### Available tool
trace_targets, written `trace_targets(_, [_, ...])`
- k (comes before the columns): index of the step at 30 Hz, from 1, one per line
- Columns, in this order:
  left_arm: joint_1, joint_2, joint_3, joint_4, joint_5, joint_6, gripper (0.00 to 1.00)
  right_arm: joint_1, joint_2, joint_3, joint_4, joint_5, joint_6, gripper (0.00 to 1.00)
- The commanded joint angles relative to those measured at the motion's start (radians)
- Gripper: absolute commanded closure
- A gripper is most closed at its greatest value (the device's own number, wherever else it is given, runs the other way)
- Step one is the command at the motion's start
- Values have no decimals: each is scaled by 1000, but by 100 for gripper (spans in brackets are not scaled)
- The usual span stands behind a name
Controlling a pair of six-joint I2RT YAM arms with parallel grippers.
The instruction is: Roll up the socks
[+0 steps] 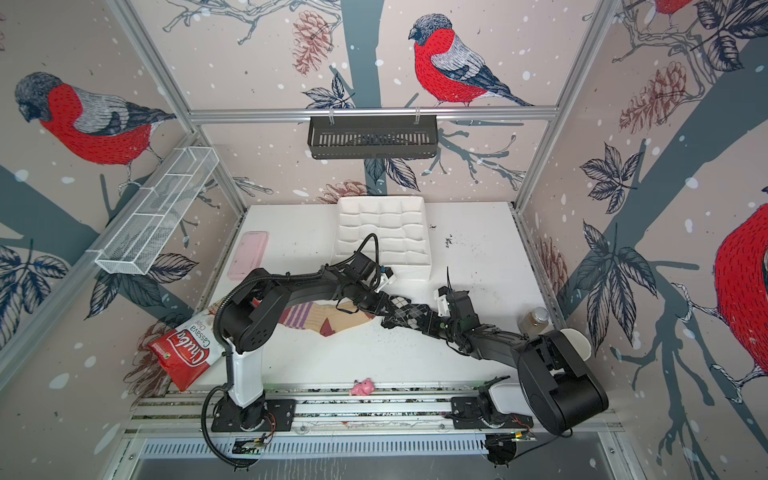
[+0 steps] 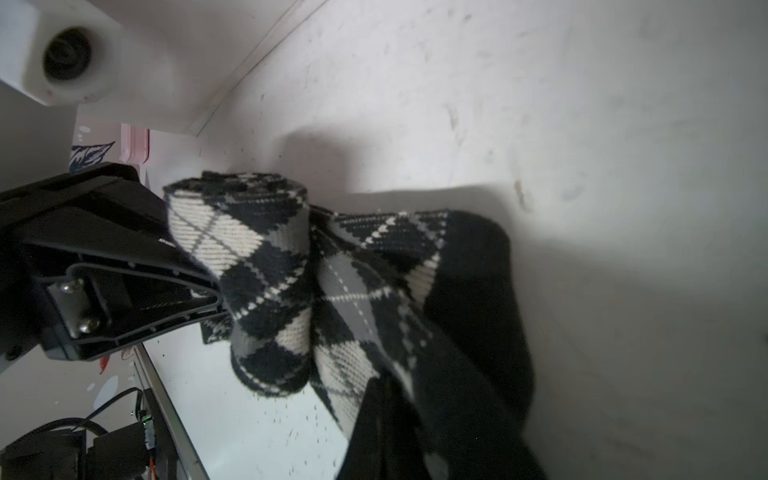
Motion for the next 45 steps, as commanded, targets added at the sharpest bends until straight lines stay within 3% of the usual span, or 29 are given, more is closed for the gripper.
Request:
trace_targets(1, [-19,1,72,-186,-178,76,100,3,-36,-17,-116,54,46,99])
trace_targets(6, [-94,41,225,-394,-354,128,100,4,-90,-2,-129,48,48,98])
trace_targets(12, [-183,120,390,-588,-521,159,100,-25,-172,42,-154,22,38,88])
trace_targets(22, [-219,185,535,-699,-568,156,100,-77,-80,118,-108,-14,-28,93])
trace_targets(36, [-282,329,784,-888,-641,148,100,-74,14,35,5,-75,-20,98])
trace_targets(38, [-289,338,810,-898,-636,144,91,-75,42,30,33,-84,-16,98])
trace_targets(45, [-302,349,864,-924,-594,134,77,-77,108,22,104,-113,-11,99])
